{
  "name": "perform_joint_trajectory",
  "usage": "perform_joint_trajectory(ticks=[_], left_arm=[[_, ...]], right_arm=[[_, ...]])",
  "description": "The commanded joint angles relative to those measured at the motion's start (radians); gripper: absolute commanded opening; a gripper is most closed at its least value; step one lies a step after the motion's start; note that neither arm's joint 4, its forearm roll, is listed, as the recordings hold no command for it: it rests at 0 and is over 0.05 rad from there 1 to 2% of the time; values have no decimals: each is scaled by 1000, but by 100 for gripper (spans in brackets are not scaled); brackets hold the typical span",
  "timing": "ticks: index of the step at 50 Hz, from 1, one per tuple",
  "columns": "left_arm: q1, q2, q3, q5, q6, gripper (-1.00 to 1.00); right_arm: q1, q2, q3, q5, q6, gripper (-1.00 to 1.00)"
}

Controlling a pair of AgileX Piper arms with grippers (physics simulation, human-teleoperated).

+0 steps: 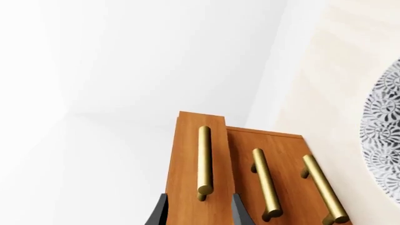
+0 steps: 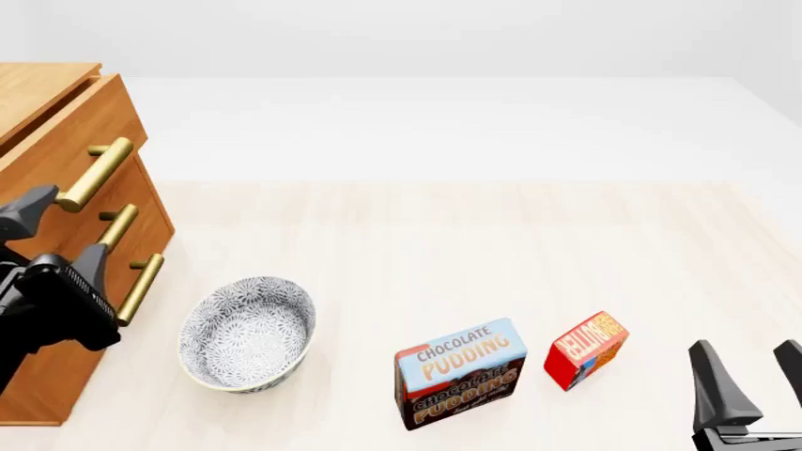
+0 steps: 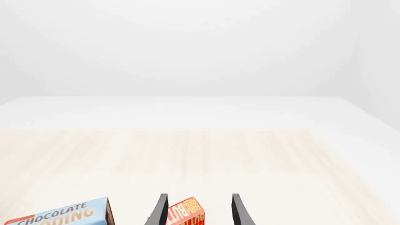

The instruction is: Put the butter at the back in the top drawer of the cabinet and close it.

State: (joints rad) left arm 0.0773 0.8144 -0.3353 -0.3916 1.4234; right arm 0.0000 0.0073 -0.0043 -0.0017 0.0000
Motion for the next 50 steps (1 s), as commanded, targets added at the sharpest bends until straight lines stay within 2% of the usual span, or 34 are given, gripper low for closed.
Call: perform_joint_trajectory(ticks=[1,50], left_arm=[[11,20,-7,-10,0,100],[47,111,-27,-60,-7,100]], right_arm=[[0,0,0,0,0,100],[0,0,0,0,0,100]])
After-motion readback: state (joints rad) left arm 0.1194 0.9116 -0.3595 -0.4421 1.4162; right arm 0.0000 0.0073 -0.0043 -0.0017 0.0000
